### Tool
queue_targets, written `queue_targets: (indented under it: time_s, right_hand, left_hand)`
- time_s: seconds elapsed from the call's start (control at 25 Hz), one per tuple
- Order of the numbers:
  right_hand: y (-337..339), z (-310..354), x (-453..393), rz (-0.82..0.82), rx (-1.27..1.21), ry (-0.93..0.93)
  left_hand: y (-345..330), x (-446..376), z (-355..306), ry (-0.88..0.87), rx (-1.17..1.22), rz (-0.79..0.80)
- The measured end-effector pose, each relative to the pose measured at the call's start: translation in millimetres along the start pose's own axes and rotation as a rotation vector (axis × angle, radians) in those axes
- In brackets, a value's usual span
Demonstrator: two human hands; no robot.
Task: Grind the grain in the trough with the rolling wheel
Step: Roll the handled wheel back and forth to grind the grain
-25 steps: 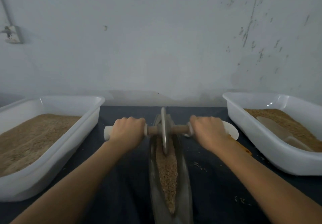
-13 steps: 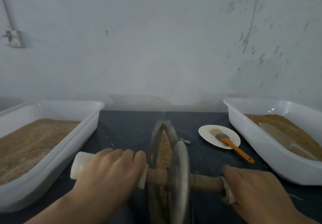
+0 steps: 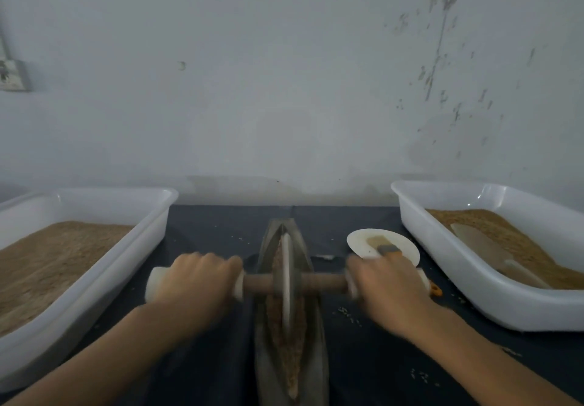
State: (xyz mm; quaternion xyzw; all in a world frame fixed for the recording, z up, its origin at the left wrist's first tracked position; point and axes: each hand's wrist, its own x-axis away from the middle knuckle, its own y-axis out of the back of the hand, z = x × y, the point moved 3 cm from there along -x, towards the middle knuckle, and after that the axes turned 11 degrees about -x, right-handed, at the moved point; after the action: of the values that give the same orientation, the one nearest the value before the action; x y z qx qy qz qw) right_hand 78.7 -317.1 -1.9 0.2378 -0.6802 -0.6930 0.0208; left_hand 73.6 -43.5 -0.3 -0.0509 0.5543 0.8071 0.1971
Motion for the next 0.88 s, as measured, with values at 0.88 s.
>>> queue_targets:
  time_s: [0.88]
  right_hand:
    - [11, 9, 17, 0.034, -0.007, 0.152]
  left_hand:
    - [1, 43, 2, -0.018, -0.032, 0.127]
